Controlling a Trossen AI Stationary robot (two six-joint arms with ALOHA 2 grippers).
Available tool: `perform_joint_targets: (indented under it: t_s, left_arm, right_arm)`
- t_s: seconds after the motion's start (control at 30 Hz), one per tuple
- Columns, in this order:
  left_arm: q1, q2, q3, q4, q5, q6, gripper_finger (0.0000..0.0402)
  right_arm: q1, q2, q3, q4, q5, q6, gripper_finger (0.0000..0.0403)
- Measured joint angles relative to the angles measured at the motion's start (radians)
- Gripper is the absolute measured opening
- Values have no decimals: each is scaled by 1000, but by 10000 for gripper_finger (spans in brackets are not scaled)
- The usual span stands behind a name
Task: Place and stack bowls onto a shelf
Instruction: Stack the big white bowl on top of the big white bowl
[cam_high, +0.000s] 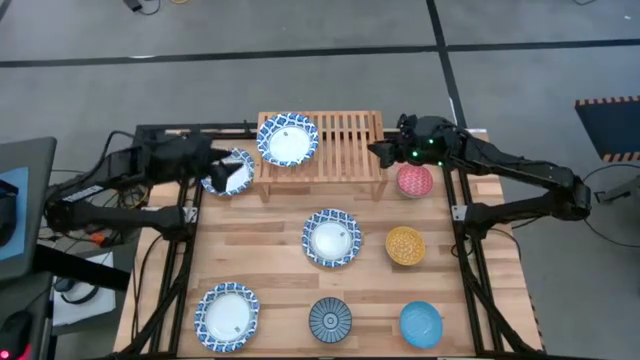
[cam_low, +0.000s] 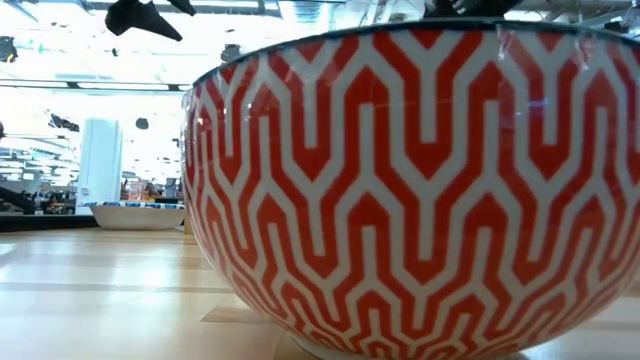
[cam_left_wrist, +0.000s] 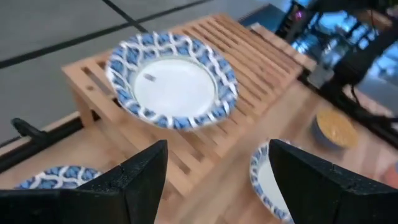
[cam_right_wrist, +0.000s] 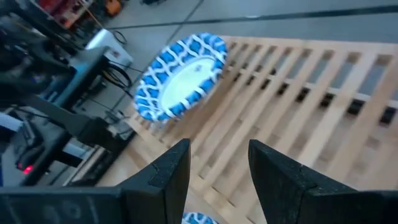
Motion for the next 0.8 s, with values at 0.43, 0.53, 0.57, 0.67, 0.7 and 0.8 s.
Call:
perform_joint_targets:
  t_s: [0.43,0.53,0.57,0.67,0.7,0.8]
  left_arm:
    - [-138,10,-180,-13,-107,-115,263]
    - [-156,10,-238,18,-105,-167,263]
    - [-165,10,-257,23,-106,-193,263]
    - [-205,10,-312,31,-103,-269,263]
    - [-221,10,-326,30,-102,-291,263]
    - [-260,10,-357,31,-102,-334,263]
  right_arm:
    - [76,0,0,-5,38,50,187]
    - [106,0,0,-93,92,53,186]
    - [117,0,0,-142,109,69,185]
    - [159,0,0,-264,151,156,180]
    - [180,0,0,-290,168,184,179]
    - [240,0,0,-333,211,243,176]
